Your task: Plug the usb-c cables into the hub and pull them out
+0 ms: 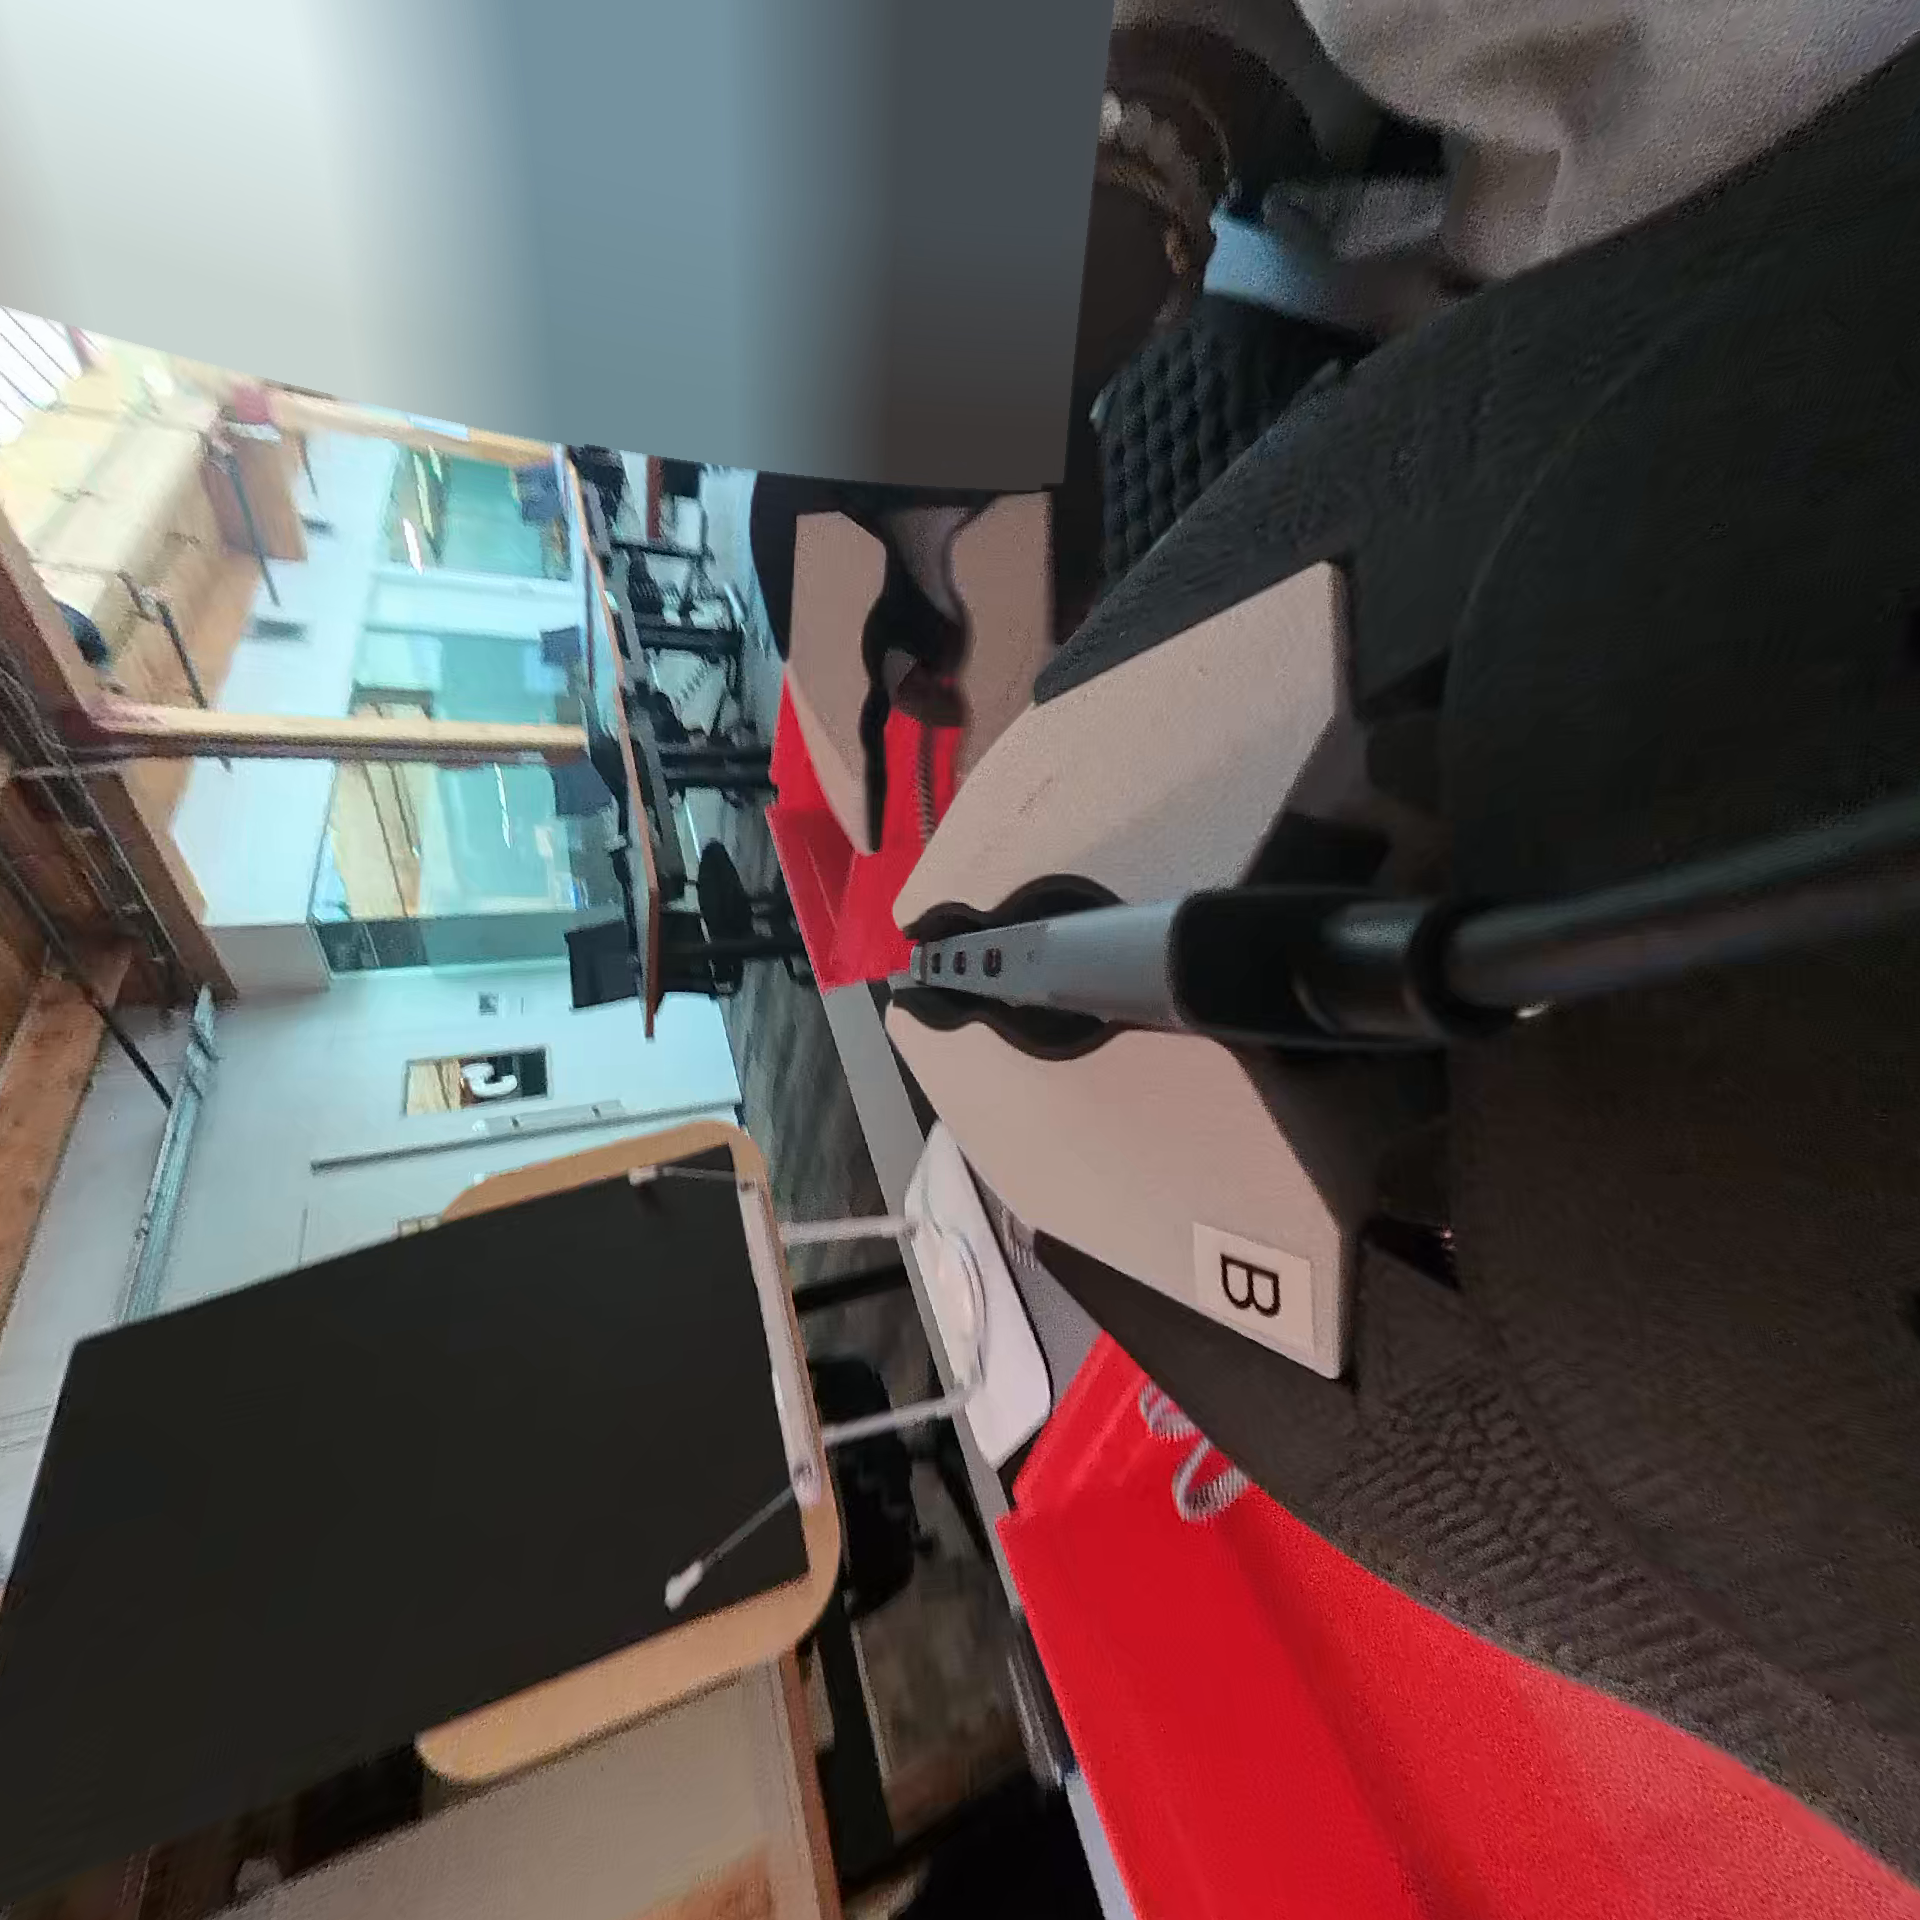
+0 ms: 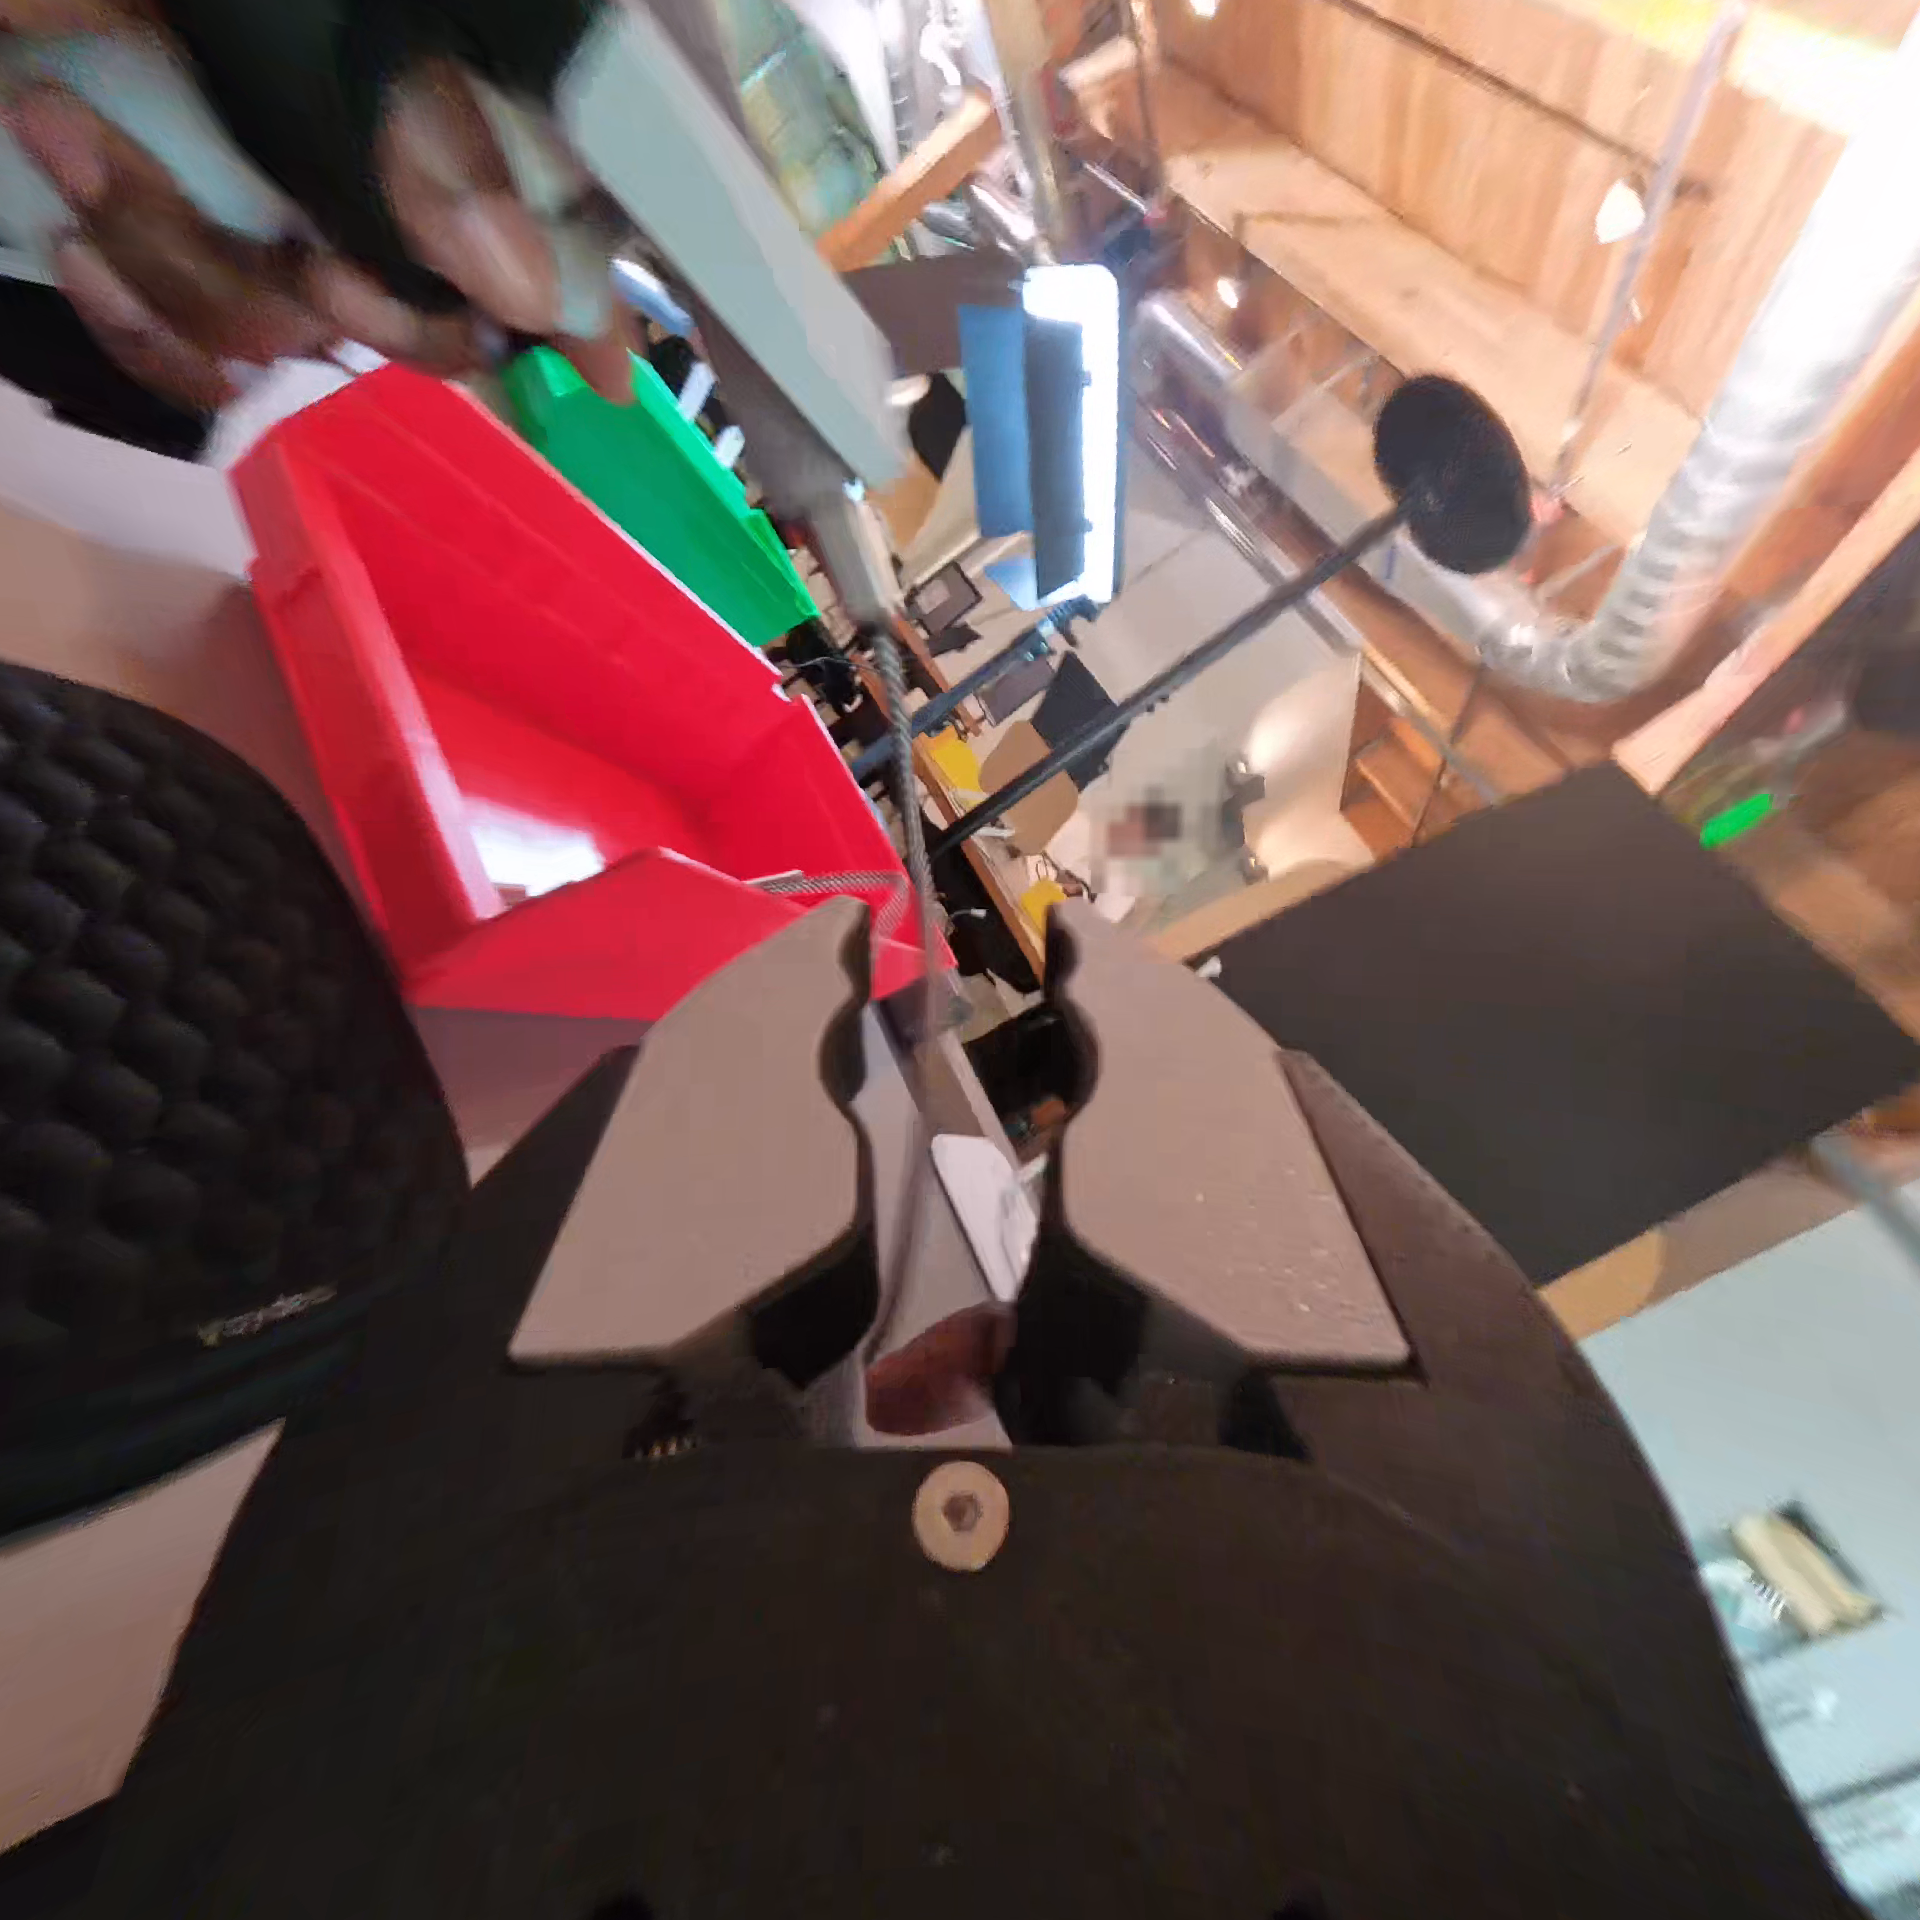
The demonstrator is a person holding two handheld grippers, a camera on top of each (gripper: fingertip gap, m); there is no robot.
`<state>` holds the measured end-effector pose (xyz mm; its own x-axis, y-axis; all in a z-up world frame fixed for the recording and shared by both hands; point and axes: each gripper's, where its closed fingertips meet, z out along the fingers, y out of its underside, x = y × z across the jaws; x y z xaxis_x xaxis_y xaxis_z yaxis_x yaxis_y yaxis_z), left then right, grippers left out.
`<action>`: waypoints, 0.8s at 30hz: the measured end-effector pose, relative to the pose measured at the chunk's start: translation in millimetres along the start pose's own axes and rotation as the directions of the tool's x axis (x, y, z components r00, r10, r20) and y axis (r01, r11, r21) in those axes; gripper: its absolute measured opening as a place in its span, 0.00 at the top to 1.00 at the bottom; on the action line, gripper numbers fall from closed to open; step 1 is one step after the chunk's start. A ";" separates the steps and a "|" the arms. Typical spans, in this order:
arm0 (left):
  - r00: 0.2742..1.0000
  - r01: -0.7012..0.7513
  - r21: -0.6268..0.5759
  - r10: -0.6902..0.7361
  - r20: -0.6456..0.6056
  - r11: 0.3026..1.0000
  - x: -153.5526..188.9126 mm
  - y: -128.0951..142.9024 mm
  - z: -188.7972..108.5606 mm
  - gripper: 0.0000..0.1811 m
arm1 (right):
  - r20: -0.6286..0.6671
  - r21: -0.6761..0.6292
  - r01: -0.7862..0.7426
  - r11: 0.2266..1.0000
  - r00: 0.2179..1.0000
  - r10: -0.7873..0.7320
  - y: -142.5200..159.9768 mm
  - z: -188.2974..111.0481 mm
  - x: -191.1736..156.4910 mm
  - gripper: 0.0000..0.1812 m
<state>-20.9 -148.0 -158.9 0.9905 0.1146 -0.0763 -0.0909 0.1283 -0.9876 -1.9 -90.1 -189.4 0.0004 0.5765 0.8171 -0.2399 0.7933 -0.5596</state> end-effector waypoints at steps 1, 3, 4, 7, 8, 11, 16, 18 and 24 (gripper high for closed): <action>0.998 0.039 0.001 -0.039 -0.041 0.999 4.9 1.8 1.5 0.96 | 0.006 0.018 0.045 0.999 0.999 -0.046 -9.1 -0.9 -6.0 0.82; 0.991 0.107 -0.003 -0.107 -0.083 0.994 11.7 8.1 5.5 0.96 | -0.024 0.054 0.159 0.986 0.987 -0.158 -25.4 -1.6 -14.9 0.80; 0.988 0.125 -0.007 -0.126 -0.089 0.992 13.1 11.3 6.8 0.96 | -0.024 0.047 0.209 0.977 0.978 -0.209 -28.5 -0.4 -19.5 0.79; 0.968 0.204 -0.005 -0.203 -0.147 0.979 20.6 12.7 10.5 0.96 | 0.003 0.035 0.259 0.965 0.966 -0.260 -31.0 6.2 -28.8 0.76; 0.961 0.225 -0.007 -0.223 -0.162 0.974 22.6 13.3 11.8 0.96 | -0.012 0.040 0.283 0.958 0.959 -0.283 -32.1 7.3 -26.9 0.78; 0.949 0.256 -0.012 -0.254 -0.188 0.967 27.2 16.5 14.9 0.96 | -0.051 0.061 0.308 0.950 0.951 -0.305 -36.5 8.7 -21.1 0.86; 0.943 0.263 -0.035 -0.264 -0.202 0.964 32.2 20.9 18.8 0.96 | -0.042 -0.001 0.335 0.942 0.941 -0.335 -28.7 12.5 -21.3 0.94; 0.953 0.233 -0.054 -0.239 -0.188 0.971 33.1 23.6 20.1 0.96 | -0.039 -0.022 0.337 0.941 0.940 -0.338 -26.0 12.1 -22.4 0.95; 0.977 0.039 -0.022 -0.043 -0.208 0.999 58.4 4.2 19.4 0.96 | 0.138 -0.269 0.525 0.808 0.851 -0.507 56.5 23.1 -47.3 0.95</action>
<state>34.6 -121.6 -164.8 0.9933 -0.0982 -0.0610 -0.0500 0.1105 -0.9926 -37.9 -77.0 -256.4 -0.0116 0.0609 0.9981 0.0673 0.9959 -0.0600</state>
